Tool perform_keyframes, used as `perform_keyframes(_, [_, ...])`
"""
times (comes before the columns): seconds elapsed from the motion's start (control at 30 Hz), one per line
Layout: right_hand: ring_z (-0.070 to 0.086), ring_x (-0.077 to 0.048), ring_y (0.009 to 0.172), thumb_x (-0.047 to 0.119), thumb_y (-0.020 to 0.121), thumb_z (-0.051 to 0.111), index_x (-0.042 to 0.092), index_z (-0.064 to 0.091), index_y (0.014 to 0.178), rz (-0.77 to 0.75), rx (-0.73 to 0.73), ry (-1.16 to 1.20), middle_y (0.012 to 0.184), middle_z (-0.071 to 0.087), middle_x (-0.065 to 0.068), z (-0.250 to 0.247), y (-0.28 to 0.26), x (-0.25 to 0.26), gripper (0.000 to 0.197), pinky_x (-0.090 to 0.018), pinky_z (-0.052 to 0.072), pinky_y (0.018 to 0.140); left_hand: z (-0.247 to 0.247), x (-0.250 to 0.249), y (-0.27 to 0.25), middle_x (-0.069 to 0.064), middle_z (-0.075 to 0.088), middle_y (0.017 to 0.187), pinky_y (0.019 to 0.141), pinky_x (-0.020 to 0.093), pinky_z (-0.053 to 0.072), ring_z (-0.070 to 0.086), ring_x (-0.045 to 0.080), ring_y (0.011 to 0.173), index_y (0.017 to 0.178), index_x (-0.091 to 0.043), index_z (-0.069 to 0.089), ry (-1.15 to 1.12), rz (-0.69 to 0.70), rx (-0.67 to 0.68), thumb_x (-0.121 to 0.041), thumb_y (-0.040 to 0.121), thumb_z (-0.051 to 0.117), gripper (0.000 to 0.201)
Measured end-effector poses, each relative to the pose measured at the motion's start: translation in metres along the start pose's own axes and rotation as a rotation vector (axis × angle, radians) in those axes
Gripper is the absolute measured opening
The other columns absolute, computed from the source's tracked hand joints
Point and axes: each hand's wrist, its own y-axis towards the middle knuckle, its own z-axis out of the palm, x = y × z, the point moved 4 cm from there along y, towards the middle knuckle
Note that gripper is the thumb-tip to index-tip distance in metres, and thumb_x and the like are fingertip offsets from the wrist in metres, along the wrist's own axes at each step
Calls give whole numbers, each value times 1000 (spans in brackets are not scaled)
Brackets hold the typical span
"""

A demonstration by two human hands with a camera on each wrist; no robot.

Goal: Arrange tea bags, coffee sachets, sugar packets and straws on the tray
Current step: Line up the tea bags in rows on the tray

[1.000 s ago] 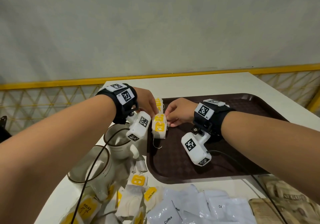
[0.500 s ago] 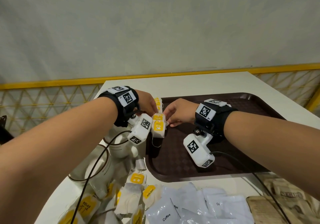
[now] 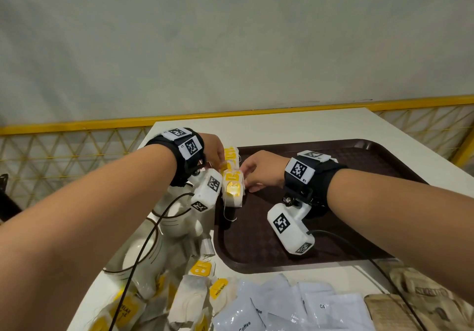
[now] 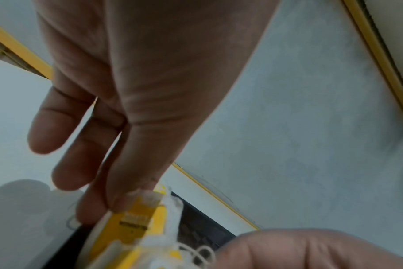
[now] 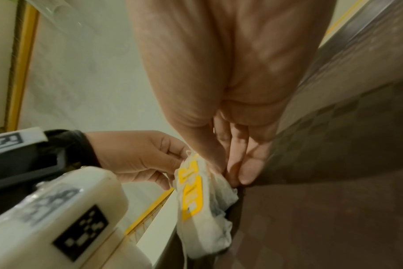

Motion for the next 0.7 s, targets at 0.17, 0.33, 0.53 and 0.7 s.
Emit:
perform_keyframes(0.17, [63, -12, 69, -2, 90, 59, 3, 61, 101, 21, 2, 47, 80, 63, -8, 1, -2, -1, 13, -23, 57, 68, 5, 1, 5, 7, 69, 88, 66, 21, 52, 63, 18, 77, 111, -1, 67, 1, -35, -31, -14, 88, 63, 27])
perform_keyframes(0.33, [63, -12, 67, 1, 92, 58, 4, 60, 100, 48, -6, 51, 78, 63, -7, -1, -4, 1, 9, -23, 56, 64, -5, 8, 0, 6, 71, 87, 73, 27, 52, 65, 20, 81, 92, -7, 69, -92, -56, -73, -28, 85, 69, 22])
perform_keyframes(0.53, [63, -17, 67, -2, 92, 55, 7, 56, 83, 90, -14, 81, 77, 61, -14, 0, -4, 3, 13, -32, 56, 73, 1, 0, -11, 0, 70, 98, 65, 21, 49, 64, 15, 93, 102, -15, 70, -122, -7, 92, -24, 87, 67, 17])
perform_keyframes(0.7, [62, -17, 65, -2, 92, 56, 8, 56, 81, 101, -47, 95, 76, 61, -13, 1, -4, 4, 14, -29, 56, 66, 0, -6, -9, -3, 66, 86, 66, 21, 50, 61, 13, 83, 100, -16, 69, -58, 16, 39, -22, 88, 65, 13])
